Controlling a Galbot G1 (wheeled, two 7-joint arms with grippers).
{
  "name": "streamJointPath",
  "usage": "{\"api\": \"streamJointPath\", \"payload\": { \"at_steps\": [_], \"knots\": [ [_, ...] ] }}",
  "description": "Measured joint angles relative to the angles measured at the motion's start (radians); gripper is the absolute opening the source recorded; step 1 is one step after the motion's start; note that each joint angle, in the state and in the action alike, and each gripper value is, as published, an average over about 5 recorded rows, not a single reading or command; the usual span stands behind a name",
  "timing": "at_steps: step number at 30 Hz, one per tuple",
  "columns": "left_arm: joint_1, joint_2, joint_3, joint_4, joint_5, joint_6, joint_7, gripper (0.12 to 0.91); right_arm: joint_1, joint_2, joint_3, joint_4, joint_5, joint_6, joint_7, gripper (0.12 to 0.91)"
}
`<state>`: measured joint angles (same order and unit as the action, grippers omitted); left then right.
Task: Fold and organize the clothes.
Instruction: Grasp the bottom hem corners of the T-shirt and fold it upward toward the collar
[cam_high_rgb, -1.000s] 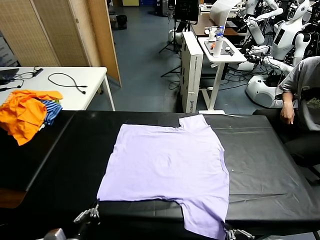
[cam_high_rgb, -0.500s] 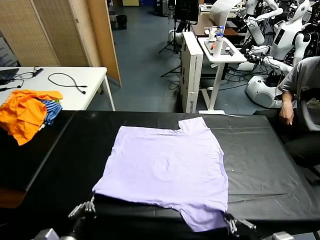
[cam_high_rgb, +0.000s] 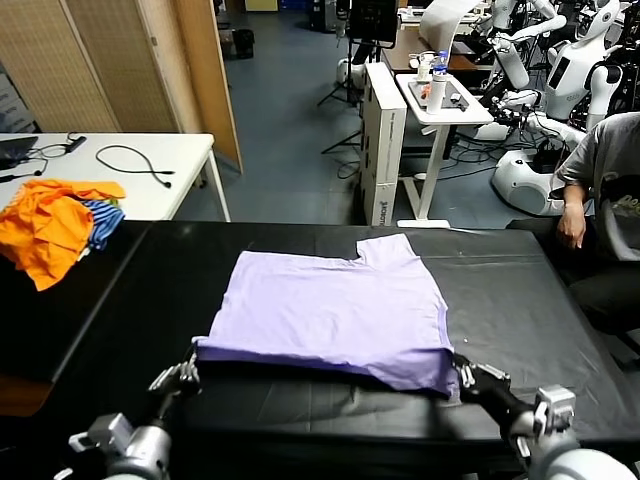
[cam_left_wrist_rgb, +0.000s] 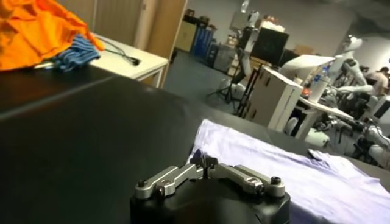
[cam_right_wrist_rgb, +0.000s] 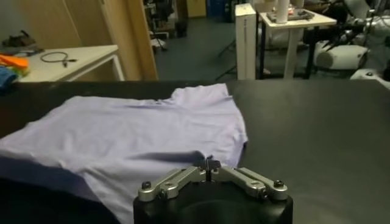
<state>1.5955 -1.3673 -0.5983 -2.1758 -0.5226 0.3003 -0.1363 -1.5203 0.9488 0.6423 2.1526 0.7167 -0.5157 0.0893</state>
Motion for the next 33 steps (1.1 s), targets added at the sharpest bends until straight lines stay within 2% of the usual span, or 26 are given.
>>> {"api": "streamJointPath", "payload": {
  "at_steps": [16, 24, 26, 28, 30, 33],
  "knots": [
    [-0.136, 0.09, 0.028, 0.171, 0.038, 0.016, 0.023, 0.144, 0.237, -0.033, -0.19, -0.157, 0.019, -0.048, 0.017, 0.139],
    [-0.158, 0.137, 0.039, 0.191, 0.036, 0.038, 0.024, 0.144, 0.255, -0.033, -0.215, -0.162, 0.04, -0.086, 0.028, 0.148],
    [-0.157, 0.144, 0.038, 0.187, 0.033, 0.045, 0.024, 0.144, 0.245, -0.034, -0.206, -0.149, 0.044, -0.096, 0.024, 0.203],
    [-0.153, 0.144, 0.035, 0.18, 0.031, 0.05, 0.024, 0.151, 0.231, -0.038, -0.191, -0.132, 0.044, -0.104, 0.018, 0.315],
    [-0.145, 0.14, 0.031, 0.169, 0.03, 0.05, 0.023, 0.199, 0.209, -0.042, -0.173, -0.111, 0.042, -0.109, 0.013, 0.428],
    [-0.126, 0.129, 0.024, 0.151, 0.034, 0.05, 0.023, 0.359, 0.163, -0.045, -0.142, -0.071, 0.032, -0.111, 0.005, 0.617]
  ]
}}
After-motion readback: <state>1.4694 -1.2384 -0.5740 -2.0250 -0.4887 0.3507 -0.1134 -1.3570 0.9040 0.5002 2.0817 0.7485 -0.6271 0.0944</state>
